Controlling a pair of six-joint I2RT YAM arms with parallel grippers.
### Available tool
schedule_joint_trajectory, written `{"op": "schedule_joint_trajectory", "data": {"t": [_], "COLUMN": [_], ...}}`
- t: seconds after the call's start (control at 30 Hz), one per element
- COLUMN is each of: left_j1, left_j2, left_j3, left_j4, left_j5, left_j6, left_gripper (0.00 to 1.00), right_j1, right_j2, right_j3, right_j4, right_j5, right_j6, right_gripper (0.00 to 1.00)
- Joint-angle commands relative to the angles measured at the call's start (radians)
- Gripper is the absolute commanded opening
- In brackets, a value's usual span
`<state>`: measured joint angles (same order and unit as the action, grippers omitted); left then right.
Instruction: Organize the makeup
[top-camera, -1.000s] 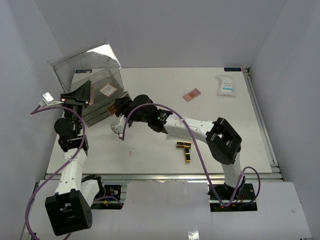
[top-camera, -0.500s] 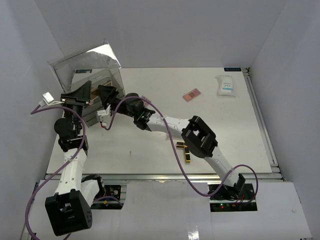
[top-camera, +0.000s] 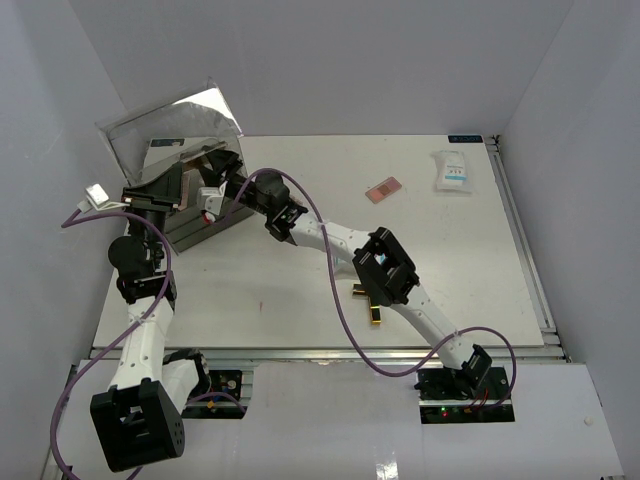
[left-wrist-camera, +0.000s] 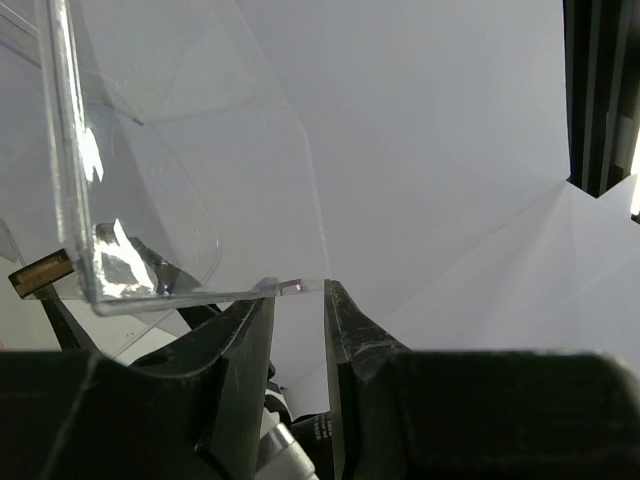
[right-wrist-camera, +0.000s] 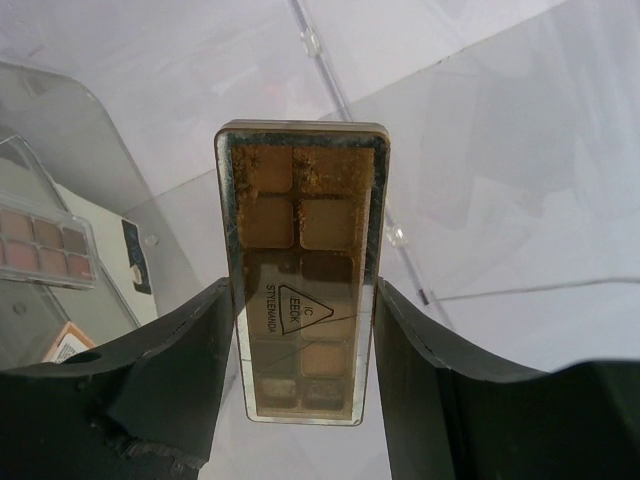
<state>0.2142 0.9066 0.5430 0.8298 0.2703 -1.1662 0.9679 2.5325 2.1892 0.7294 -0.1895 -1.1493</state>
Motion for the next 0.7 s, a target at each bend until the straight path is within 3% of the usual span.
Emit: {"op": "schedule_joint_trajectory", "data": {"t": [0.0, 0.17, 0.27, 0.37, 0.5, 0.53, 0.57, 0.67], "left_j1": [0.004, 0.004, 0.004, 0.004, 0.004, 0.004, 0.004, 0.004], "left_j2": [-0.026, -0.028, -0.026, -0.029, -0.027, -0.026, -0.027, -0.027], "left_j3": [0.005, -0.005, -0.006, -0.005, -0.005, -0.005, -0.005, -0.006], "left_j4": [0.03, 0.029, 0.031, 0.027, 0.028, 0.028, 0.028, 0.026], "left_j5": [0.01, 0.009, 0.01, 0.01, 0.01, 0.01, 0.01, 0.007], "left_j6": [0.02, 0.023, 0.022, 0.026, 0.023, 0.023, 0.022, 0.021], "left_gripper": [0.37, 0.37, 0.37, 0.37, 0.37, 0.37, 0.37, 0.37], "right_j1": [-0.005, -0.011, -0.015, -0.016, -0.015, -0.015, -0.017, -0.015], "right_j2": [0.04, 0.065, 0.079, 0.075, 0.061, 0.057, 0.048, 0.03], "right_j3": [0.084, 0.086, 0.093, 0.077, 0.051, 0.05, 0.04, 0.019], "right_j4": [0.03, 0.015, 0.001, 0.002, -0.002, -0.002, -0.006, -0.018], "right_j5": [0.005, 0.012, 0.017, 0.017, 0.016, 0.014, 0.01, -0.001], "right_j6": [0.101, 0.111, 0.11, 0.108, 0.103, 0.103, 0.106, 0.102], "right_gripper": [0.17, 0.2, 0.27, 0.41, 0.74, 0.75, 0.83, 0.94]}}
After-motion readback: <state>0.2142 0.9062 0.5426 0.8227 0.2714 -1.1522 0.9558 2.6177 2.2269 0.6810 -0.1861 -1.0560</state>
